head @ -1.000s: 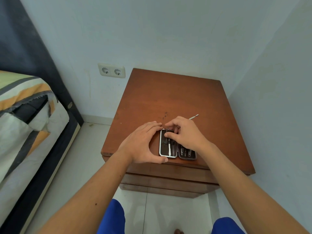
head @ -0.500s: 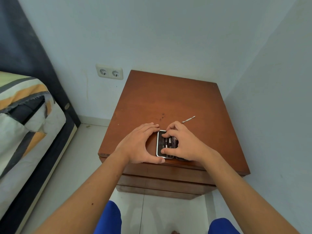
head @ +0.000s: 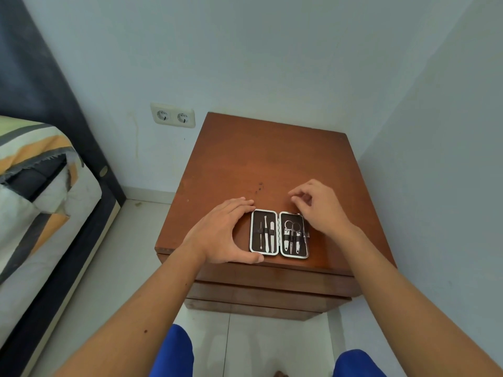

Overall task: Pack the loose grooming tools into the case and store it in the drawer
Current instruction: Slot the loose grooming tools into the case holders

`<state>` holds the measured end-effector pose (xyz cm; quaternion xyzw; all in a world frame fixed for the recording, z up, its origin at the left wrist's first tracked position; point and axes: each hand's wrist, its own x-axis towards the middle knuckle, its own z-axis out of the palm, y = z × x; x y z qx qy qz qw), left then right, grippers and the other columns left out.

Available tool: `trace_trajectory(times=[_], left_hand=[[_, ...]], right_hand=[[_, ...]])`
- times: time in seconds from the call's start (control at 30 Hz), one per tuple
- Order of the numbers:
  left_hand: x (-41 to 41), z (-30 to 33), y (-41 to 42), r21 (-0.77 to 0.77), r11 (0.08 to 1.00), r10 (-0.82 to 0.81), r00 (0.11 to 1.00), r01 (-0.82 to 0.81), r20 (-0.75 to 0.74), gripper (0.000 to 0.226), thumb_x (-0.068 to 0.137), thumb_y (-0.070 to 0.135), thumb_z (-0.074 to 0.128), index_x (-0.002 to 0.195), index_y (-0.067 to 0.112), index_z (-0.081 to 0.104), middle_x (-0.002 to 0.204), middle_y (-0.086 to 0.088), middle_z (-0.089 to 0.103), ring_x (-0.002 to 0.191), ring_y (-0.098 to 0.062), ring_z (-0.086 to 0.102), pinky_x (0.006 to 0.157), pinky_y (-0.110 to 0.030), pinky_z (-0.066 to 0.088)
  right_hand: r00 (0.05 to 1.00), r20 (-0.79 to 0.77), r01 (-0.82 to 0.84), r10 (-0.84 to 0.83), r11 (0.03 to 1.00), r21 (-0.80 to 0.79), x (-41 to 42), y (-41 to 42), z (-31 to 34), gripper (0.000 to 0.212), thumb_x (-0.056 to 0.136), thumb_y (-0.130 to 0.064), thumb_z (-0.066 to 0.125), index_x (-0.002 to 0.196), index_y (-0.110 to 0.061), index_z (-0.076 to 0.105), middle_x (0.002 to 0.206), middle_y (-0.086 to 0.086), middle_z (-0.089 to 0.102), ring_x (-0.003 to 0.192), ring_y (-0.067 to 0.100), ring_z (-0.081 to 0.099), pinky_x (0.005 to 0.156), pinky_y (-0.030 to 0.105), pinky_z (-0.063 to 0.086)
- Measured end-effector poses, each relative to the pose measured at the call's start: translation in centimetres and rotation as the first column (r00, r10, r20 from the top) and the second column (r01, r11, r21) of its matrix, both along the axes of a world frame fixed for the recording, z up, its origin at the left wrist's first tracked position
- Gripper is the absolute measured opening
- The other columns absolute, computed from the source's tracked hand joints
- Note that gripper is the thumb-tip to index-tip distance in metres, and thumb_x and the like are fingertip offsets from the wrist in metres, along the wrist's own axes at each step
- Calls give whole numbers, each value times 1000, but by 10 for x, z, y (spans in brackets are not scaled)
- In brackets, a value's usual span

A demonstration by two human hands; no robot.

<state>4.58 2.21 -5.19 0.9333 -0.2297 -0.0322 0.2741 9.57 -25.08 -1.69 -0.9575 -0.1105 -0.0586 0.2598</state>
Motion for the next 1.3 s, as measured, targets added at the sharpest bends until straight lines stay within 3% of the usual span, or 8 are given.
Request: trace_trajectory(times=[0.2,0.37,0.43,0.5,0.57,0.67,0.9,1.3], left_hand=[[-1,1,0,-3,1000,-2,1000,2,3,122,61,90,74,160,28,38,168,17,30,157,-1,17,129,-31,16],[-1,1,0,0,1000,-2,1000,2,2,122,62,91,74,160,28,37,169,17,30,157,0,16,129,-31,16],[-2,1,0,-1,1000,-2,1000,2,2,123,61,91,73,160,28,37,169,17,29,157,-1,16,129,-31,15],[-2,2,0,-6,1000,2,1000,-2,3,123,61,91,73,160,28,37,169,17,29,157,-1,16,128,-28,13],[-2,3,0,-7,1000,6,1000,-6,6,122,62,91,73,160,28,37,169,17,29,157,0,16,128,-27,12],[-2,2,0,-7,1000,6,1000,-6,5,122,62,90,74,160,28,37,169,17,30,157,0,16,129,-30,15],[-3,5,-1,4,1000,3,1000,-3,7,122,63,88,75,161,27,37,169,15,30,157,-2,16,128,-29,12],[-3,5,0,6,1000,-7,1000,7,2,123,62,90,74,161,26,37,169,14,31,157,-3,17,130,-34,16]], right_hand=[[979,37,-178,201,926,-334,29,-15,1,13,99,-19,68,107,-21,78,109,0,66,98,25,53,93,42,50],[958,-120,-285,260,825,-489,35,-10,14,9,104,-22,56,104,-21,64,111,-3,56,103,20,56,91,37,50],[973,-99,-229,207,903,-364,30,-5,17,6,104,-20,57,103,-23,63,106,-7,60,97,17,62,87,32,52],[995,-62,-79,80,997,9,20,4,21,7,102,-17,63,103,-23,66,95,-9,68,82,10,65,77,25,56],[993,-116,9,36,932,363,9,17,26,12,99,-12,68,107,-22,71,89,-4,73,72,10,68,71,24,60],[970,-207,12,126,828,561,-3,35,22,15,96,-9,74,106,-20,73,85,-1,76,70,13,69,71,29,61],[973,-220,37,75,885,464,-7,53,-3,11,90,-22,81,97,-27,74,89,-3,78,79,11,68,85,34,60],[972,-221,8,82,925,381,5,55,-7,10,91,-18,80,96,-27,77,84,-8,76,74,5,63,75,21,53]])
